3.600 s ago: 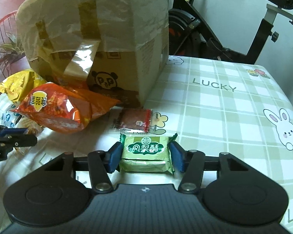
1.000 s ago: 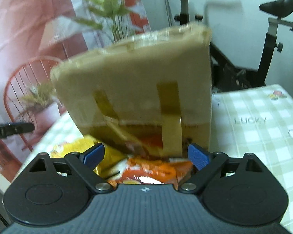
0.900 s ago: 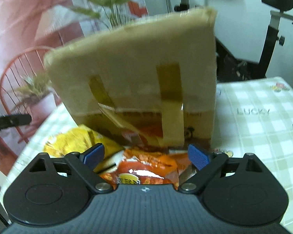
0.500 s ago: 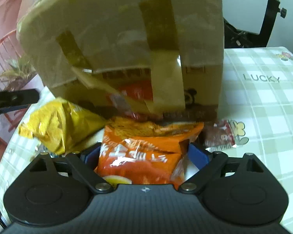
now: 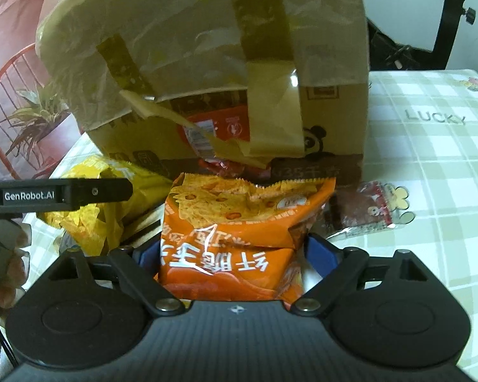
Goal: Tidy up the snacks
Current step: 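Grasp the yellow chip bag with left tool while right tool grasps the orange chip bag, then carry both chip bags over the box and open both tools to drop them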
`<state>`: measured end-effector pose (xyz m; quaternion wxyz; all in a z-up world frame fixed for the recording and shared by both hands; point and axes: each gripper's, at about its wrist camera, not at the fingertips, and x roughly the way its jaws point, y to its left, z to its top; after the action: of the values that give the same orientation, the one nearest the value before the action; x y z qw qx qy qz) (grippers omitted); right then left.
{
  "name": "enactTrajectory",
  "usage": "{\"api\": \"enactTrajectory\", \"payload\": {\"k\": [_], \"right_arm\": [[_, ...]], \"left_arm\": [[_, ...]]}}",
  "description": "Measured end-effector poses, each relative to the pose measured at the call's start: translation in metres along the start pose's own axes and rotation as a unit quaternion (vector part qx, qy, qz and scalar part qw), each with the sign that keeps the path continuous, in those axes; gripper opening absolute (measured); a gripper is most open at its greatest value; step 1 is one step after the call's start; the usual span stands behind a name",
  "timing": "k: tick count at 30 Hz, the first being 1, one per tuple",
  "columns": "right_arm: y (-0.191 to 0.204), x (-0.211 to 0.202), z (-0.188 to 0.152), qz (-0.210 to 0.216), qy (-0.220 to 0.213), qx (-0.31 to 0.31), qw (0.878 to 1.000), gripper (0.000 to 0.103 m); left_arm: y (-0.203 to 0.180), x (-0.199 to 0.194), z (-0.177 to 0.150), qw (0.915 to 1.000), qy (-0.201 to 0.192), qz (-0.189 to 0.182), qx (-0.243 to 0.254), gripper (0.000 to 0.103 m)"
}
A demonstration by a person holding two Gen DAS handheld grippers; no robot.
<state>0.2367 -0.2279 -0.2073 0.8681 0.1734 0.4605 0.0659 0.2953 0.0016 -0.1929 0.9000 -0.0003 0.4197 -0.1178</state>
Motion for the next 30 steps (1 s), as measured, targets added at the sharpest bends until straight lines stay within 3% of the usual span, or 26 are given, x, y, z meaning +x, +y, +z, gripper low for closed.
{"api": "enactTrajectory", "payload": {"k": [6, 20, 25, 30], "right_arm": [[0.003, -0.012, -0.006, 0.010, -0.009, -0.012, 1.000, 0.070], [0.016, -0.065, -0.035, 0.037, -0.041, -0.012, 0.998, 0.068], [0.013, -0.100, -0.037, 0.039, -0.083, -0.006, 0.996, 0.068], [0.016, -0.145, -0.017, 0.043, -0.152, -0.021, 0.987, 0.068]], "left_arm": [[-0.005, -0.026, -0.010, 0.9991, -0.026, 0.011, 0.031, 0.078], [-0.015, -0.116, -0.027, 0.9907, -0.115, 0.053, 0.050, 0.078], [-0.023, -0.142, -0.016, 0.9833, -0.166, 0.055, 0.050, 0.078], [-0.035, -0.165, 0.007, 0.9734, -0.218, 0.044, 0.057, 0.078]]}}
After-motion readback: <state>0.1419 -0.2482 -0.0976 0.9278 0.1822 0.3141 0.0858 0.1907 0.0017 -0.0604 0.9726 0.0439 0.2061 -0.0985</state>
